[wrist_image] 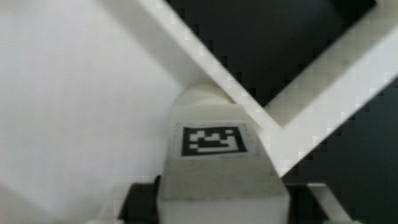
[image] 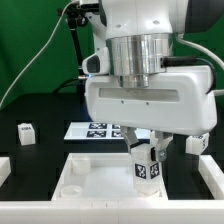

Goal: Assemble one leg

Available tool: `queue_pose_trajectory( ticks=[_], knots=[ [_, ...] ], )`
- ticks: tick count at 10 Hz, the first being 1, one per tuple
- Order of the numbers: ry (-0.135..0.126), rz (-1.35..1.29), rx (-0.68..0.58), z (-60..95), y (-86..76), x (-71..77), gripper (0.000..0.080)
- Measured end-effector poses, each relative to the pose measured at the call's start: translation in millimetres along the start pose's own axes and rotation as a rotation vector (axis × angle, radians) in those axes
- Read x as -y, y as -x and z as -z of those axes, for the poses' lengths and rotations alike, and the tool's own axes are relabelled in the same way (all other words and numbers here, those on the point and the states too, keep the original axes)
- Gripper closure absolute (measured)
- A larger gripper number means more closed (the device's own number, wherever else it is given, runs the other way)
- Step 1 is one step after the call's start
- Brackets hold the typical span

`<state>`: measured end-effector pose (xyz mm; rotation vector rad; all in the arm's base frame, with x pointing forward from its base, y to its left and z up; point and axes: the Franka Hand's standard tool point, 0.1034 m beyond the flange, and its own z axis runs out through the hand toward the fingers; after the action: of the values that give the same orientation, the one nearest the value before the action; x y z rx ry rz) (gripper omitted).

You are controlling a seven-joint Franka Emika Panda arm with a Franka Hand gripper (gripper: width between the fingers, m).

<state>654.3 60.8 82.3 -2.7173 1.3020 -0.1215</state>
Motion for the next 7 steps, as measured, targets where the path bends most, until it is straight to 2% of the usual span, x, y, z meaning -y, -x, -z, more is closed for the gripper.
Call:
queue_pose_trajectory(
  ticks=[2,3,4,5,6,7],
  knots=[
    [0.0,-0.026,0.0,0.0,0.5,0.3,0.0515],
    [0.0,-0.019,0.0,-0.3,0.7,0.3,0.0419],
    [0.001,0.021,0.0,-0.3,0.7,0.3,0.0419],
    [0.0,0.075,0.0,-0.2,1.1,0.9,0.0241],
    [-0.001,0.124,0.0,-0.4,4.8,3.5,0.0178],
    [0.01,0.231,-0.008,-0.6,10.6,7.2,0.0178]
  ],
)
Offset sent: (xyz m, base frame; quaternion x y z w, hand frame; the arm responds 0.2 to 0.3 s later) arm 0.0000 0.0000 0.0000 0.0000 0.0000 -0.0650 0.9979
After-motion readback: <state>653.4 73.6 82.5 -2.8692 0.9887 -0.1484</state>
